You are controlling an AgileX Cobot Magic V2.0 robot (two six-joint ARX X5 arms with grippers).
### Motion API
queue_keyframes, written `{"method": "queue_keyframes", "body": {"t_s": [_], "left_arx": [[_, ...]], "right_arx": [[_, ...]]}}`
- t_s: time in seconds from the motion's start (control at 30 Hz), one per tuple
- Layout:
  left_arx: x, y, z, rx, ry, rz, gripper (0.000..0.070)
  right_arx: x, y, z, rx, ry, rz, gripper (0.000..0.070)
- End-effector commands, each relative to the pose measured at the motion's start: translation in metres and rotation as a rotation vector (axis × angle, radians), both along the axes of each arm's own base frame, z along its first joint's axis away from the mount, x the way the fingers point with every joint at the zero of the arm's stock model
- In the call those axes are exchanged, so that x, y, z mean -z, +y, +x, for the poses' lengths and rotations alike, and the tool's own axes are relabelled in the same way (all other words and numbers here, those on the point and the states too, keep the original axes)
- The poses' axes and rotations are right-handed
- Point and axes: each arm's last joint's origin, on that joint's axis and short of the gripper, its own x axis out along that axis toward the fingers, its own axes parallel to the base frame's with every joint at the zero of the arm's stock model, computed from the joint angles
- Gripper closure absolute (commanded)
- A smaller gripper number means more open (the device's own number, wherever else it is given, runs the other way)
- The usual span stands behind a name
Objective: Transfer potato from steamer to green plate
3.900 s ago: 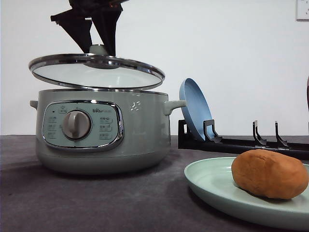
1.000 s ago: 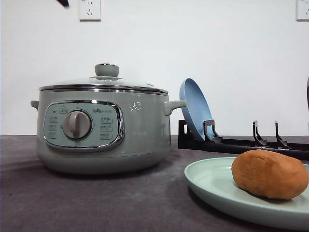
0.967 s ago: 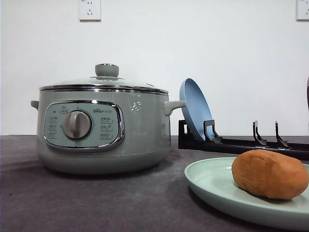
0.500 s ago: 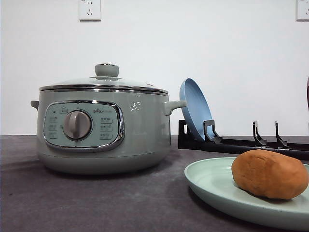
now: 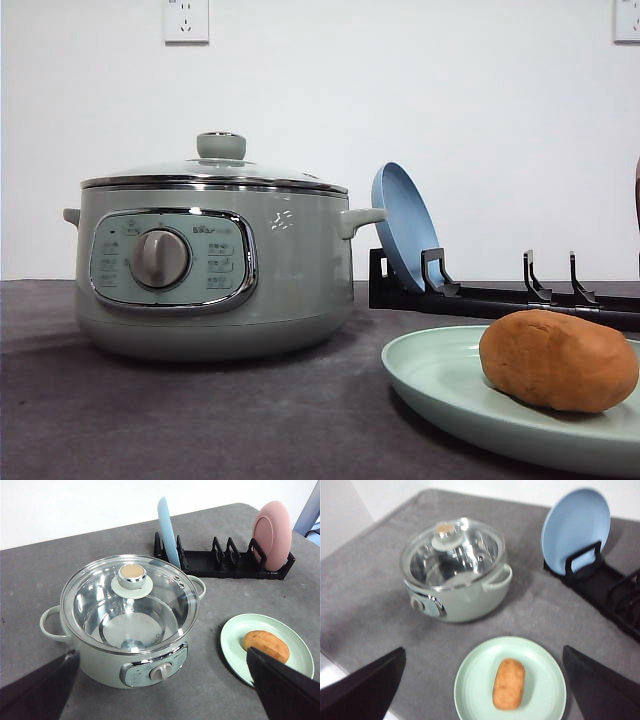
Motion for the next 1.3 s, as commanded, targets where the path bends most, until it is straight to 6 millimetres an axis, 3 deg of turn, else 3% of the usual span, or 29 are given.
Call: {"method": "queue_keyframes", "body": {"t_s": [0.0,0.2,0.37,0.43,0.47,0.5,0.57,0.6,1.27], "left_arx": [[-0.003,-0.001,0.000,0.007,-0.007,-0.012,0.0000],[-0.003,-0.001,0.000,0.007,-0.008,-0.013,0.0000],[-0.003,-0.001,0.000,0.007,-0.007,-0.012,0.0000],[-0.003,-0.001,0.000,0.007,-0.006,-0.012,0.0075],[-0.003,-0.001,0.000,0.007,-0.006,-0.011,0.0157],[-0.003,-0.001,0.000,0.007,-0.005,-0.011,0.0265],[-0.002,0.000,0.000,0.007,0.004,-0.006,0.0606],[-0.001,0.000,0.000,0.007,0.009,-0.003,0.0691],[-0.001,0.000,-0.002,0.007,0.014,-0.001,0.0684]], "right_arx": [[0.003,0.002,0.003,-0.010,0.005,-0.016,0.0065],[0.024,0.007,0.013,-0.010,0.072,-0.050,0.0065],[0.028,0.008,0.015,-0.011,0.072,-0.050,0.0065],[0.026,0.009,0.016,-0.010,0.053,-0.039,0.0070],[0.025,0.009,0.017,-0.011,0.044,-0.035,0.0110],[0.025,0.009,0.017,-0.011,0.039,-0.031,0.0217],[0.024,0.009,0.017,-0.011,0.035,-0.030,0.0580],[0.024,0.009,0.017,-0.011,0.033,-0.029,0.0685],[0.021,0.009,0.020,0.056,0.011,-0.006,0.0700]]}}
